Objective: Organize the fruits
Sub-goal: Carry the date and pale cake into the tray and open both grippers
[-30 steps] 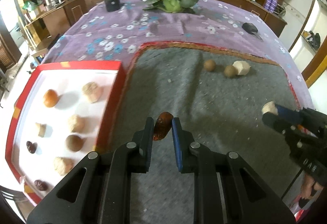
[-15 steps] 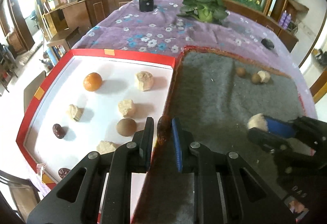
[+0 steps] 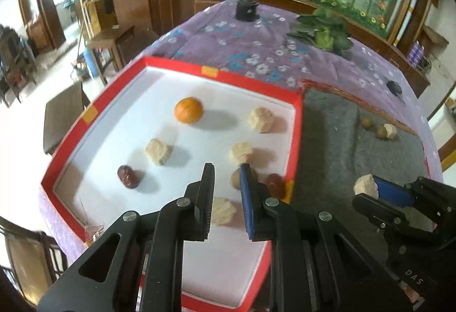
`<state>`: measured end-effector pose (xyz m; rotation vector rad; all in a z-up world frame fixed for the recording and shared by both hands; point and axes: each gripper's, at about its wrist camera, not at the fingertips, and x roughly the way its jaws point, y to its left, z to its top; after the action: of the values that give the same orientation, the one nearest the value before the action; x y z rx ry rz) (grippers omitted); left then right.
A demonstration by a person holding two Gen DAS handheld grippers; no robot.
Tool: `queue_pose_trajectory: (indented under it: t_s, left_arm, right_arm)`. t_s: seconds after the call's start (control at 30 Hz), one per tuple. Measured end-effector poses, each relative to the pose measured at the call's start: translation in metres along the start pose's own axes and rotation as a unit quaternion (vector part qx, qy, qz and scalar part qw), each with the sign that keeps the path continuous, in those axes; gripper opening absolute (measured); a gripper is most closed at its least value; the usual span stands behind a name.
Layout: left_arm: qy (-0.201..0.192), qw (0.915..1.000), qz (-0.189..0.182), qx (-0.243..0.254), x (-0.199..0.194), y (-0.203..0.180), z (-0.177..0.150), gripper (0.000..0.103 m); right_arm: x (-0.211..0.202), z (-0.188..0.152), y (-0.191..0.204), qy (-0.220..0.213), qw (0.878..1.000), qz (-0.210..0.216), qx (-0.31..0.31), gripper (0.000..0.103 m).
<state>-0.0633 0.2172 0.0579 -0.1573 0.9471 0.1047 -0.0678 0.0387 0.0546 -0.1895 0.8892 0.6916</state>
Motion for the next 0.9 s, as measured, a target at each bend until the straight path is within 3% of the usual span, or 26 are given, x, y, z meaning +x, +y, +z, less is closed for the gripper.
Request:
queue_pose_trajectory:
  t_s: [0.5,0.67,0.9]
  left_arm:
    - [0.010,0.9988,0.036,-0.033,0.011,0.038,-0.004,0.017]
    - [0.003,0.9974,0.061,-0.038,0.010,0.049,-0.003,0.017]
    - [0.011,0.9949,0.088,-0.048,0.014,0.065,-0.003,0.017]
  right_arm:
    - [0.037,0.040,0.032,0.009,0.998,0.044,-0.038,0.024]
    - [0.065,0.064,0.053,0.016,0.995,0.075,-0.056,0.024]
    - [0.111,0.084,0.078,0.044,0.992,0.081,-0.084,0.024]
